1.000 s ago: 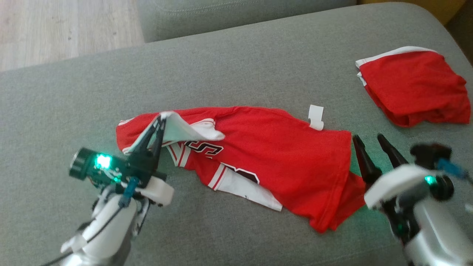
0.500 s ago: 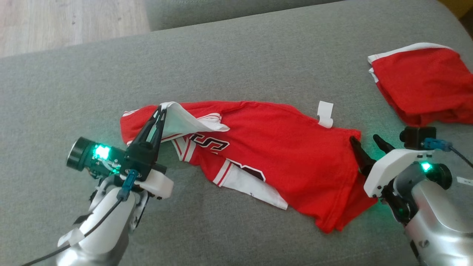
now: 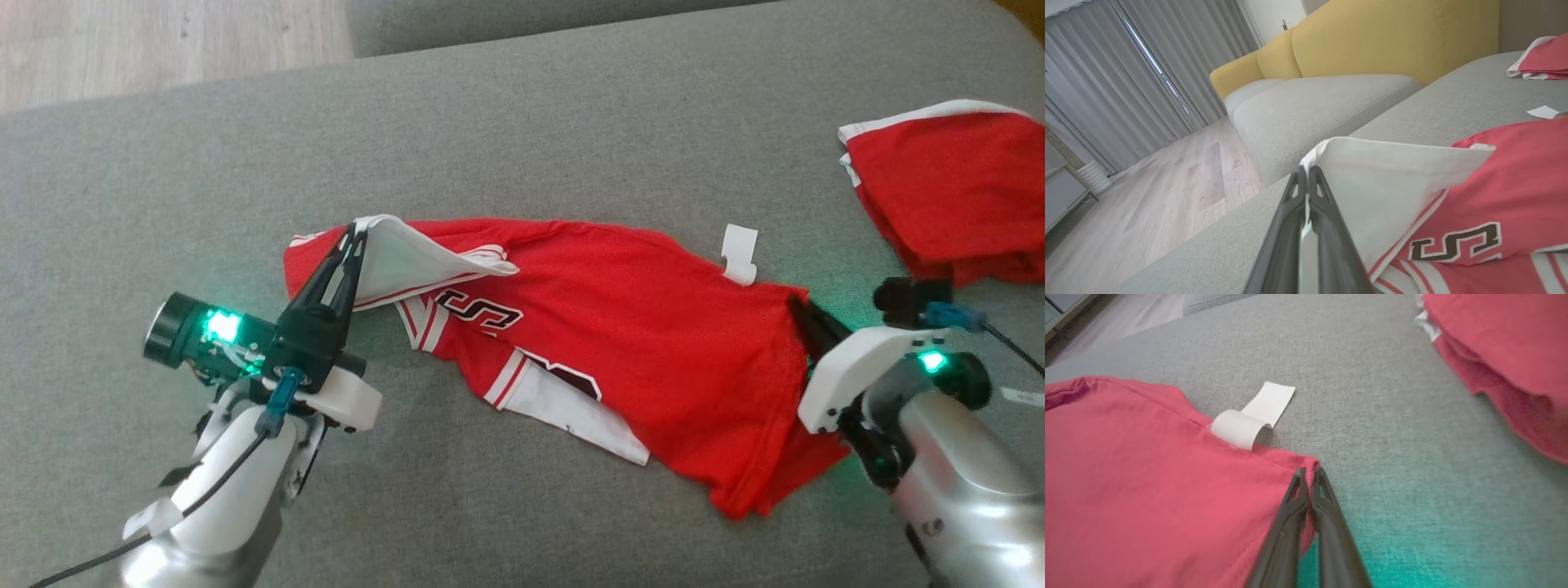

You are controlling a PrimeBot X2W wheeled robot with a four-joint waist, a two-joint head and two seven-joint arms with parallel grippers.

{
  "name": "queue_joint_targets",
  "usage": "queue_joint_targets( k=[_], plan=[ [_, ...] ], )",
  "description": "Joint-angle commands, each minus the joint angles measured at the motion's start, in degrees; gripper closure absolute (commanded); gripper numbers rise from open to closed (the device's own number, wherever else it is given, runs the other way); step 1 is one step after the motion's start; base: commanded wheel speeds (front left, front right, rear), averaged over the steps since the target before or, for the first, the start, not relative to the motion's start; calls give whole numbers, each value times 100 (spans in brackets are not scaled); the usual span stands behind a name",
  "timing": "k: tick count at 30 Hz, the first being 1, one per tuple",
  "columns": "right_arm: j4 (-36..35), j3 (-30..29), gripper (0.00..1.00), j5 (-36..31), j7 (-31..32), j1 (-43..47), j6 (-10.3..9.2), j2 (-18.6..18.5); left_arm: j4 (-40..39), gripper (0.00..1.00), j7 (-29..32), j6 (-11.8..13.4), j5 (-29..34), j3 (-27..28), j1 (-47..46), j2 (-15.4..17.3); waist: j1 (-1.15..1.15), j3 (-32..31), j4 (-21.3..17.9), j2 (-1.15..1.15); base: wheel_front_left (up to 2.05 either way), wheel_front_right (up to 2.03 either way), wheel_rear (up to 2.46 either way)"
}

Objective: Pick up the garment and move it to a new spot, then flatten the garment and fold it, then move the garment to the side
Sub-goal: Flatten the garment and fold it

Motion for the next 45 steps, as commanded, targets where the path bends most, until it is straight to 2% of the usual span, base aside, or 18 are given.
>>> queue_joint_targets(
  k=[1, 6, 9, 13, 14, 18, 24, 31, 36, 41, 45],
  plan=[
    [-100, 157, 100, 8, -338, -147, -5, -201, -142, 100, -45, 21, -33, 202, -268, 217, 0, -58, -3, 0, 0, 0, 0],
    [-286, 256, 100, -104, -1212, -235, -5, -498, -302, 100, -157, 84, -49, 306, -325, 359, 0, -201, -44, 0, 0, 0, 0],
    [-549, 263, 100, -177, -1488, -282, -5, -736, -528, 100, -207, 139, -49, 429, -379, 535, 0, -279, -98, 0, 0, 0, 0],
    [-946, 171, 100, -304, -1612, -315, -5, -996, -851, 100, -242, 191, -57, 580, -415, 748, 0, -352, -157, 0, 0, 0, 0],
    [-1265, 36, 100, -396, -1645, -317, -5, -1162, -1124, 100, -257, 237, -65, 693, -418, 895, 0, -405, -186, 0, 0, 0, 0],
    [-2025, -329, 100, -600, -1663, -240, -5, -1440, -1754, 100, -267, 333, -121, 950, -408, 1180, 0, -552, -206, 0, 0, 0, 0],
    [-3220, -795, 100, -753, -1626, 45, -5, -1784, -2739, 100, -63, 334, -258, 1257, -389, 1588, 0, -931, -160, 0, 0, 0, 0],
    [-4642, -1583, 100, -940, -1093, 351, -5, -2079, -3815, 100, 574, 127, -369, 1452, -677, 2034, 0, -1287, -27, 0, 0, 0, 0],
    [-5396, -2010, 100, -1067, -635, 303, -5, -2168, -4175, 100, 902, -61, -316, 1562, -1262, 2288, 0, -1347, 63, 0, 0, 0, 0],
    [-5411, -1887, 100, -1033, -340, -103, -5, -2247, -3718, 100, 1007, -376, -304, 1441, -1955, 2298, 0, -1223, 175, 0, 0, 0, 0],
    [-4813, -1326, 100, -920, -299, -739, -5, -2309, -2700, 100, 1005, -756, -262, 1155, -2597, 2157, 0, -863, 275, 0, 0, 0, 0]
  ],
)
